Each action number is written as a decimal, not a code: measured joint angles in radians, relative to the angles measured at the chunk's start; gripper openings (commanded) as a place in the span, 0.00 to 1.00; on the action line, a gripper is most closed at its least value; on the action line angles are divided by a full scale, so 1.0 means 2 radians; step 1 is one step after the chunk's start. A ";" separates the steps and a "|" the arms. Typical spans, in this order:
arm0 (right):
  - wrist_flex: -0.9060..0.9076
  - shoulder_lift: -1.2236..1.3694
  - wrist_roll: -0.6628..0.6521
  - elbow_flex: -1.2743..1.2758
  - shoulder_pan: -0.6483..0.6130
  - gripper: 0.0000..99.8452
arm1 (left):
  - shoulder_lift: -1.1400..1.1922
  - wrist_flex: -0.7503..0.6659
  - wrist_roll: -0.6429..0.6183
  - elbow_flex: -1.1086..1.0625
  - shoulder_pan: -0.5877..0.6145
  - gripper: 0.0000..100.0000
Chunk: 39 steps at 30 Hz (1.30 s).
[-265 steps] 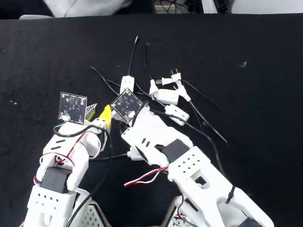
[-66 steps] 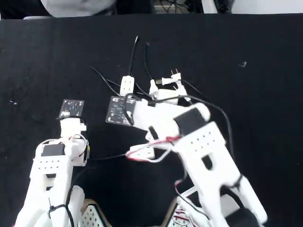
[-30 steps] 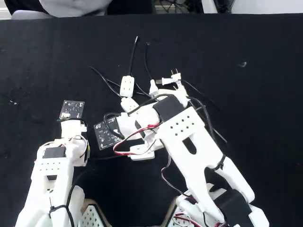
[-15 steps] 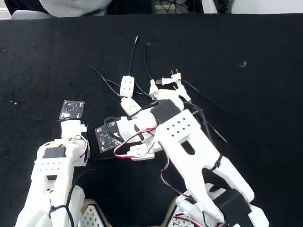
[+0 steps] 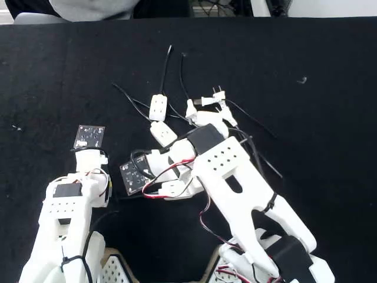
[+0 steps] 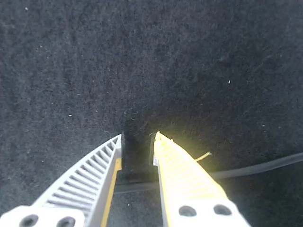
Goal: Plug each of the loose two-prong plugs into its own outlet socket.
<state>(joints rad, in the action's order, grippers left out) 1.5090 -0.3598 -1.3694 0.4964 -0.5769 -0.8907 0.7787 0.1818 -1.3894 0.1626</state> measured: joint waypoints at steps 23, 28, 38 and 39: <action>-0.006 0.046 0.000 -0.001 0.000 0.01 | 0.000 0.000 0.000 0.000 0.000 0.12; -0.006 0.049 0.000 -0.005 0.000 0.01 | 0.000 0.000 0.000 0.000 0.000 0.12; -0.006 0.056 0.000 -0.042 0.032 0.01 | 0.000 0.000 0.000 0.000 0.000 0.12; -0.006 0.056 0.000 -0.042 0.032 0.01 | 0.000 0.000 0.000 0.000 0.000 0.12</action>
<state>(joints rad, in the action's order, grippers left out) 1.4968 -0.2478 -1.3694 0.4120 -0.5125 -0.8907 0.7787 0.1818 -1.3894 0.1626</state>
